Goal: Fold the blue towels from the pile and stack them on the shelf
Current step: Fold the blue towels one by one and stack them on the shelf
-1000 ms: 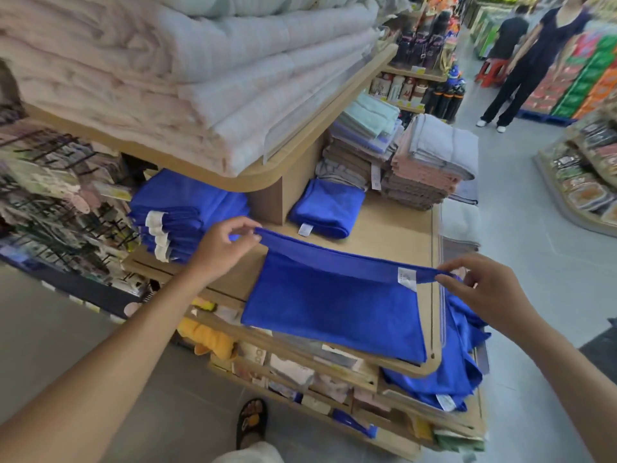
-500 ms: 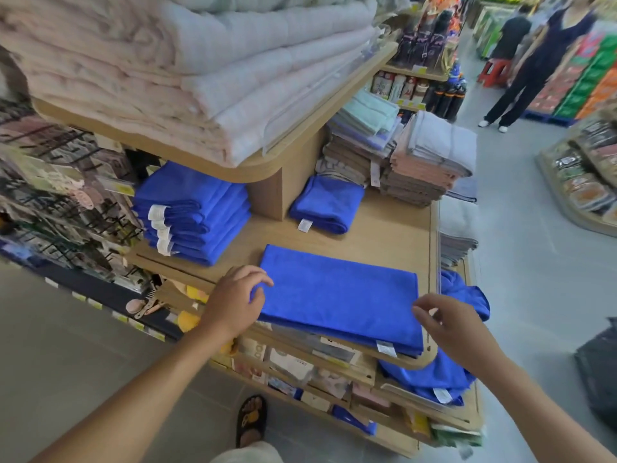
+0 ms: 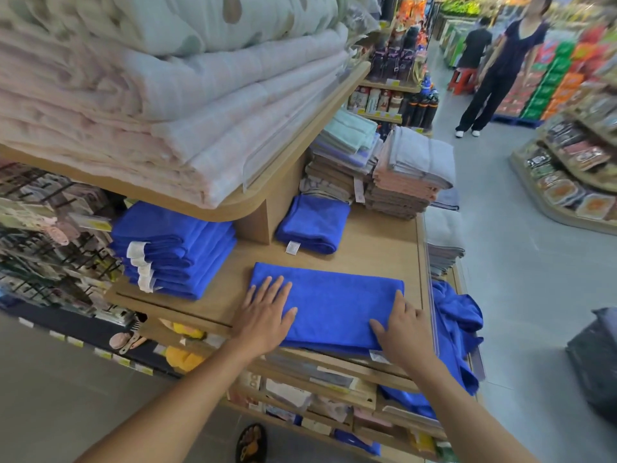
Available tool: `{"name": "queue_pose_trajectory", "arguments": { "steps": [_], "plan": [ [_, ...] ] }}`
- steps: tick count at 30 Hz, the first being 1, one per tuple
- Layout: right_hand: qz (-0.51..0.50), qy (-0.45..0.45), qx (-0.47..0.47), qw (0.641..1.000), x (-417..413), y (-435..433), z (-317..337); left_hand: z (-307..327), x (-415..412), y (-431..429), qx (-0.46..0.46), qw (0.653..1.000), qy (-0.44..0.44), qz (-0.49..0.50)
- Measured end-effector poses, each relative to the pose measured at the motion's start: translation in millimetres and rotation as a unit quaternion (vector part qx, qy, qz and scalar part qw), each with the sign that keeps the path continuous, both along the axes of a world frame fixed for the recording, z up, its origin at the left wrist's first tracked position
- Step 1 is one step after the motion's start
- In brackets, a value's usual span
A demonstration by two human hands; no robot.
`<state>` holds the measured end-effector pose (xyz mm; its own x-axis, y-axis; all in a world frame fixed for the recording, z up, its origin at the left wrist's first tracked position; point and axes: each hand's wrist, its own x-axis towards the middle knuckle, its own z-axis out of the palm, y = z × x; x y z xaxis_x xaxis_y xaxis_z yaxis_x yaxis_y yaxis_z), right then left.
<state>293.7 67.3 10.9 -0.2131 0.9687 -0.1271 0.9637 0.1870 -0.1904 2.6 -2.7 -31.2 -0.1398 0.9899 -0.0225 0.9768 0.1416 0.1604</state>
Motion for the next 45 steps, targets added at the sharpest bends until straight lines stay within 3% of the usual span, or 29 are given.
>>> {"name": "queue_pose_trajectory", "arguments": {
  "steps": [5, 11, 14, 16, 19, 20, 22, 27, 33, 37, 40, 41, 43, 45],
  "plan": [
    [-0.102, 0.099, -0.033, 0.989, 2, 30, 10, 14, 9, 18, -0.017, 1.000, -0.006, -0.018],
    [-0.153, 0.108, -0.110, 0.976, -4, 49, 18, 10, 43, 21, -0.020, 0.997, 0.005, -0.070],
    [-0.176, 0.167, -0.121, 0.963, -6, 54, 23, 6, 45, 19, -0.014, 0.998, 0.027, -0.063],
    [-0.225, 0.262, -0.156, 0.926, -4, 55, 26, 5, 46, 18, -0.013, 0.998, 0.027, -0.064],
    [-0.314, 0.430, -0.277, 0.800, 3, 48, 38, 5, 47, 18, -0.012, 0.998, 0.024, -0.064],
    [-0.324, 0.457, -0.308, 0.769, 7, 46, 42, 4, 48, 18, -0.011, 0.998, 0.023, -0.062],
    [-0.325, 0.480, -0.341, 0.741, 14, 44, 51, 4, 52, 18, -0.013, 0.998, 0.020, -0.061],
    [-0.274, 0.503, -0.264, 0.776, 13, 44, 76, 3, 76, 21, -0.024, 0.998, 0.019, -0.062],
    [-0.194, 0.543, -0.205, 0.791, -23, 44, 107, 11, 101, 26, -0.028, 0.997, 0.005, -0.069],
    [-0.147, 0.517, -0.196, 0.820, -45, 40, 115, 28, 80, 28, 0.052, 0.987, -0.138, -0.058],
    [-0.132, 0.497, -0.167, 0.841, -59, 44, 122, 41, 42, 26, 0.186, 0.942, -0.280, 0.012],
    [-0.111, 0.473, -0.173, 0.857, -89, 45, 124, 38, 11, 17, 0.204, 0.915, -0.340, 0.075],
    [-0.087, 0.438, -0.163, 0.880, -116, 48, 126, 35, -11, 14, 0.175, 0.856, -0.461, 0.152],
    [-0.054, 0.397, -0.145, 0.905, -135, 53, 121, 33, -11, 13, 0.131, 0.824, -0.528, 0.161]
  ]
}}
